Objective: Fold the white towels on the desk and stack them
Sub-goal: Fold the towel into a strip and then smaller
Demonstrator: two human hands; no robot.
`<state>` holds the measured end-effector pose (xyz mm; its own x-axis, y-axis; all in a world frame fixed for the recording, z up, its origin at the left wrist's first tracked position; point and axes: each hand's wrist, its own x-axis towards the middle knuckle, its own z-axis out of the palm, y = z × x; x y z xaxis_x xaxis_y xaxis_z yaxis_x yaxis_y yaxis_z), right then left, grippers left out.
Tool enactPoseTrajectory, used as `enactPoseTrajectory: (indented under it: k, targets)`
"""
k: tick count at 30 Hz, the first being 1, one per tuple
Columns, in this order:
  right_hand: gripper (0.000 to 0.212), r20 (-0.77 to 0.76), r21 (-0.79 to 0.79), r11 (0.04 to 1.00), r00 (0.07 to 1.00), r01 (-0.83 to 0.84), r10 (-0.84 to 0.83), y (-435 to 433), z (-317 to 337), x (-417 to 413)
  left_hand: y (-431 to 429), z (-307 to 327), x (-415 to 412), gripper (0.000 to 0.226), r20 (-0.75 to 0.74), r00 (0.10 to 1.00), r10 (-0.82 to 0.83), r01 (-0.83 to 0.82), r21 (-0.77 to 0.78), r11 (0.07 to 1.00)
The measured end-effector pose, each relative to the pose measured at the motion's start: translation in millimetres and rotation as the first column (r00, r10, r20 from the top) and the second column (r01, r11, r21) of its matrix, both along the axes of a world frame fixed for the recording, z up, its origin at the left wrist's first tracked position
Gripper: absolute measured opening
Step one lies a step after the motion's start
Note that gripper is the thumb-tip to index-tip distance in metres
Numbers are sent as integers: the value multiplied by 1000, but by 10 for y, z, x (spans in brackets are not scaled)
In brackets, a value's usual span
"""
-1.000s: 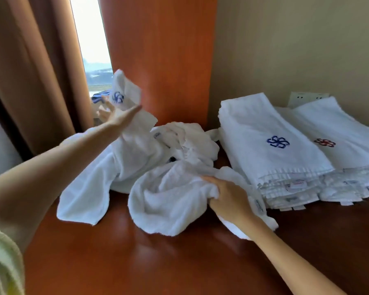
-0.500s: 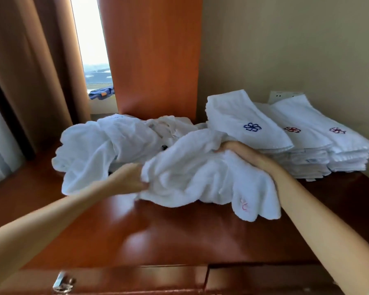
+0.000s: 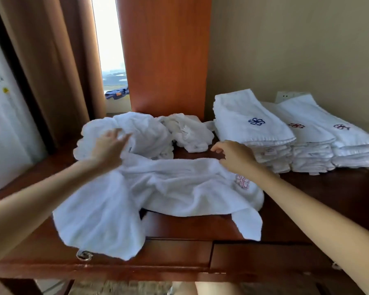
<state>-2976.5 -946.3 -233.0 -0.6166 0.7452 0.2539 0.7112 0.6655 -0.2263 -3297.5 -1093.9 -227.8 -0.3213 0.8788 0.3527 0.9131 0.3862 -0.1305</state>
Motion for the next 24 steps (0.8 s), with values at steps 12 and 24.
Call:
enactPoseTrajectory:
  k: [12, 24]
  targets:
    - [38, -71, -48, 904, 901, 426, -428, -547, -918, 1202, -182, -1100, 1949, 50, 218, 818, -532, 515, 131, 847]
    - [40, -445, -505, 847, 792, 163, -418, -476, -900, 1166, -283, -868, 2019, 35, 578, 594, -560, 632, 96, 769]
